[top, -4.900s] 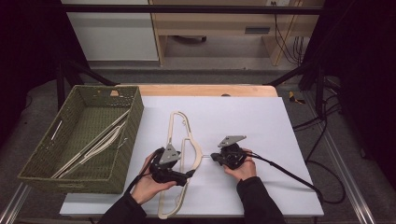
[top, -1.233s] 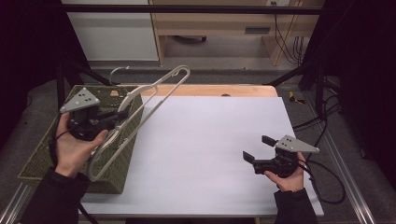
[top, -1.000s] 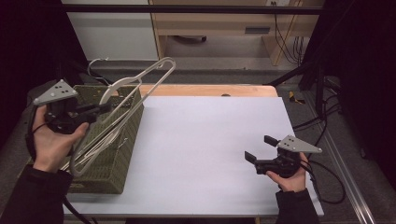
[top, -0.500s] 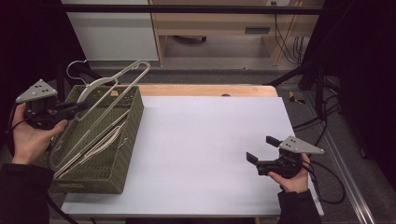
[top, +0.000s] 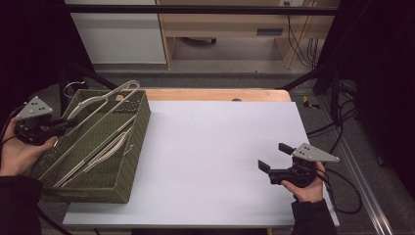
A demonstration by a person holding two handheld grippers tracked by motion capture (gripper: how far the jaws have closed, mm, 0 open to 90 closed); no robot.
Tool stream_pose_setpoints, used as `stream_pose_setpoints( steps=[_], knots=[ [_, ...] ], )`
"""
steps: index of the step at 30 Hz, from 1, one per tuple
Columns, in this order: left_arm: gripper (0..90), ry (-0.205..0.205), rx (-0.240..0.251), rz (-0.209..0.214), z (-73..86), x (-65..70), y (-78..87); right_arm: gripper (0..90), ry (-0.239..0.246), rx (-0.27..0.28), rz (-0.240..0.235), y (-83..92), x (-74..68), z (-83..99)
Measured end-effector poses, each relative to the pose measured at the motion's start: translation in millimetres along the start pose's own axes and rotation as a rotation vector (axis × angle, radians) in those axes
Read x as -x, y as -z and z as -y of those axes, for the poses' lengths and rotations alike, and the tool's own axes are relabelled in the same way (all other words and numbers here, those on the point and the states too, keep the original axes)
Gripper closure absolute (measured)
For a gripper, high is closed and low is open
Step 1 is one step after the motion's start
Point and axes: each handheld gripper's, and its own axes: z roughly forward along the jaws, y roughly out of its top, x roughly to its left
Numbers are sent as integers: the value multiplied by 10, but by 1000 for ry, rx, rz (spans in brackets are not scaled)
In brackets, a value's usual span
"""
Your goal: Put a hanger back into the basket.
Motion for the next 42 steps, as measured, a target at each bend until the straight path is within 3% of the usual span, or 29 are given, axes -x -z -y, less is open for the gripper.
stream_pose_setpoints(
  steps=[5,6,8,15,18,23,26,28,33,38,42],
  knots=[
    [861,-33,8,20,45,12,33,40,0,0,-1,1,1,1],
    [861,-55,17,27,29,24,25,40,-1,-1,-1,1,0,2],
    [861,-67,-16,28,29,59,4,41,-1,-1,-3,-2,-4,3],
    [861,-88,-34,15,81,66,-116,46,-3,-2,-2,-7,-4,4],
    [861,-93,-69,9,180,51,-196,47,-1,-3,-4,-10,-3,5],
    [861,-90,-70,3,406,109,-369,47,1,-5,-3,-20,-7,10],
    [861,-112,-118,9,537,161,-445,48,3,-8,-4,-29,-11,12],
    [860,-90,-100,4,601,203,-495,48,7,-10,-5,-32,-10,15],
    [837,-98,-144,40,700,245,-542,49,7,-12,-6,-38,-15,18],
    [781,-35,-157,126,696,359,-586,50,8,-16,-8,-47,-22,22],
    [708,-47,-164,155,696,427,-592,51,4,-14,-10,-45,-27,23]
  ],
)
